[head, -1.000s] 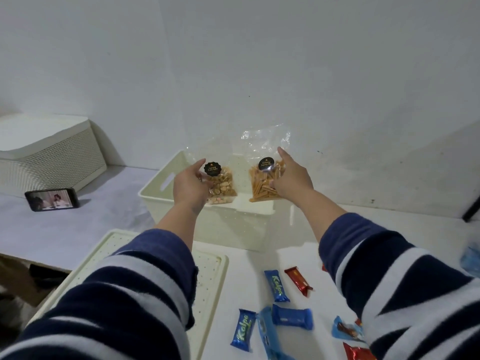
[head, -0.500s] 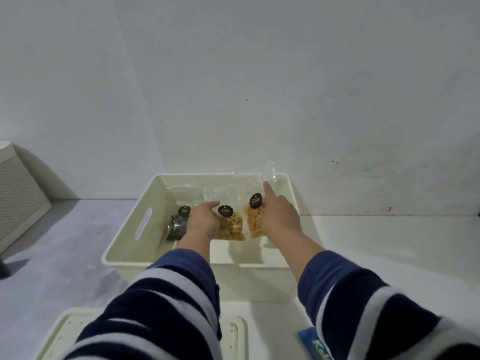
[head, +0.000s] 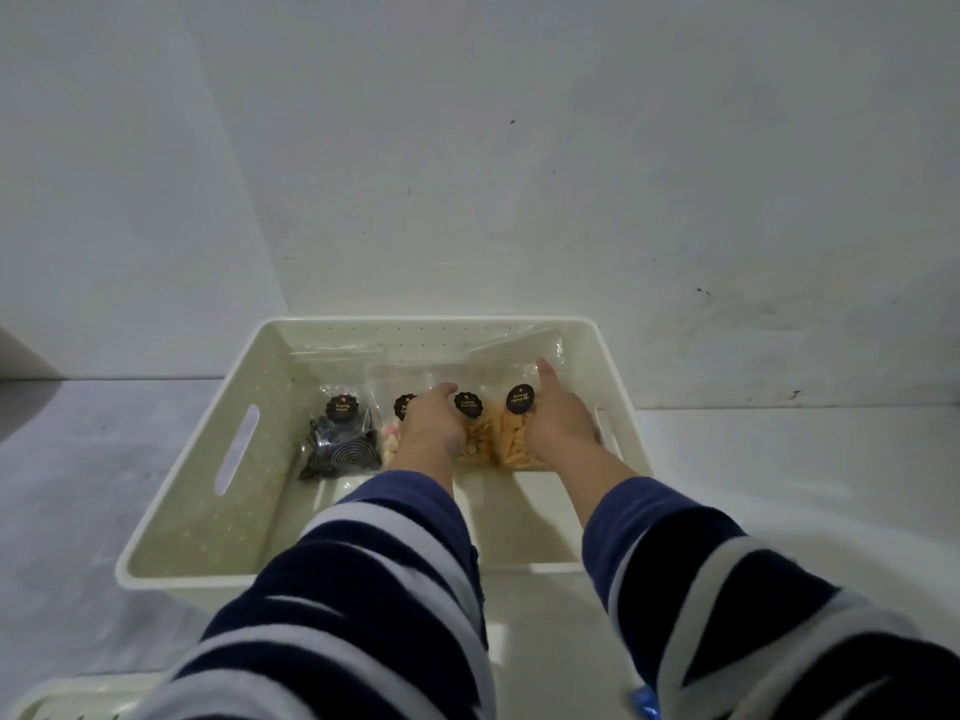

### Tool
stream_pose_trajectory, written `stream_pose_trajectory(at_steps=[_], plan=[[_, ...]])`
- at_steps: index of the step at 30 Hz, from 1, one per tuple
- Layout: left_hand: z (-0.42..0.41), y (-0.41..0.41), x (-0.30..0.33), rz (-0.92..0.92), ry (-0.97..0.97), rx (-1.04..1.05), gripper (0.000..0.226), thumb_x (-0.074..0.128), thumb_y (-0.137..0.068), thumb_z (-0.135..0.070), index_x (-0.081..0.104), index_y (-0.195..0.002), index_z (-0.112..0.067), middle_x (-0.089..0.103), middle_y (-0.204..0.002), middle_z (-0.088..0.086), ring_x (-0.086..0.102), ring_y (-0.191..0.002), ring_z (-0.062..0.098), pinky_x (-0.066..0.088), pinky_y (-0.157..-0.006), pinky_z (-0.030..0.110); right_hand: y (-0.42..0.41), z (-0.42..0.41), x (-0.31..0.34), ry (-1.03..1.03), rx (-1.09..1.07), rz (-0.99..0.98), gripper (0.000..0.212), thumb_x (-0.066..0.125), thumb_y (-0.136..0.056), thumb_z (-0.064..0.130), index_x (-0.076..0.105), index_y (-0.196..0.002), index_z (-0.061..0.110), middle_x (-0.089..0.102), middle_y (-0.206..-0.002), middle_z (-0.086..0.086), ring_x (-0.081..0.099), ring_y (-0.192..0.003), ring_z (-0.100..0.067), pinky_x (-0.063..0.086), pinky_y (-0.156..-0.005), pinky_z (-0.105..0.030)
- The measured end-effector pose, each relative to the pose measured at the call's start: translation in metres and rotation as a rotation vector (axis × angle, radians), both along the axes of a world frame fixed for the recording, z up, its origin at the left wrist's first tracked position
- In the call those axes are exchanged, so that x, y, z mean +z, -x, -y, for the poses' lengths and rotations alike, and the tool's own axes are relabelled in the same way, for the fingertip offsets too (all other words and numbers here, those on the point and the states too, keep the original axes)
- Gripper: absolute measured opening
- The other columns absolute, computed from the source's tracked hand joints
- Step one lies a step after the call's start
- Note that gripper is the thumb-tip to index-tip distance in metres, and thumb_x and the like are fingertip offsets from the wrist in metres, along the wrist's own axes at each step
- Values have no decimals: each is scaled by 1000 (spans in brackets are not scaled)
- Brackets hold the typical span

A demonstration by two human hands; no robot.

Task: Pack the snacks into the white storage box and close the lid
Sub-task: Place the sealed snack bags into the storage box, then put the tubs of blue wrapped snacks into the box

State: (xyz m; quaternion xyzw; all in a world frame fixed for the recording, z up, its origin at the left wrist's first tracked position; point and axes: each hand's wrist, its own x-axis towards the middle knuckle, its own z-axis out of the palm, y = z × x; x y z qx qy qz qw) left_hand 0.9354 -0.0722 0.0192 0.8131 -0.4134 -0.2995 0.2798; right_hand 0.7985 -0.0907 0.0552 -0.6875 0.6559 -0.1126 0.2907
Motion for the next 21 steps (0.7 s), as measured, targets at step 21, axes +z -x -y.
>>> stream_pose_trajectory(at_steps=[21], plan=[[-21, 62, 113, 371, -196, -422, 52, 60, -91, -18, 43, -140, -23, 49, -140, 5, 49, -126, 25, 39, -108, 38, 69, -24, 110, 15, 188, -4, 51, 51, -91, 2, 48, -138, 19, 44, -144, -4, 48, -127, -22, 42, -98, -26]])
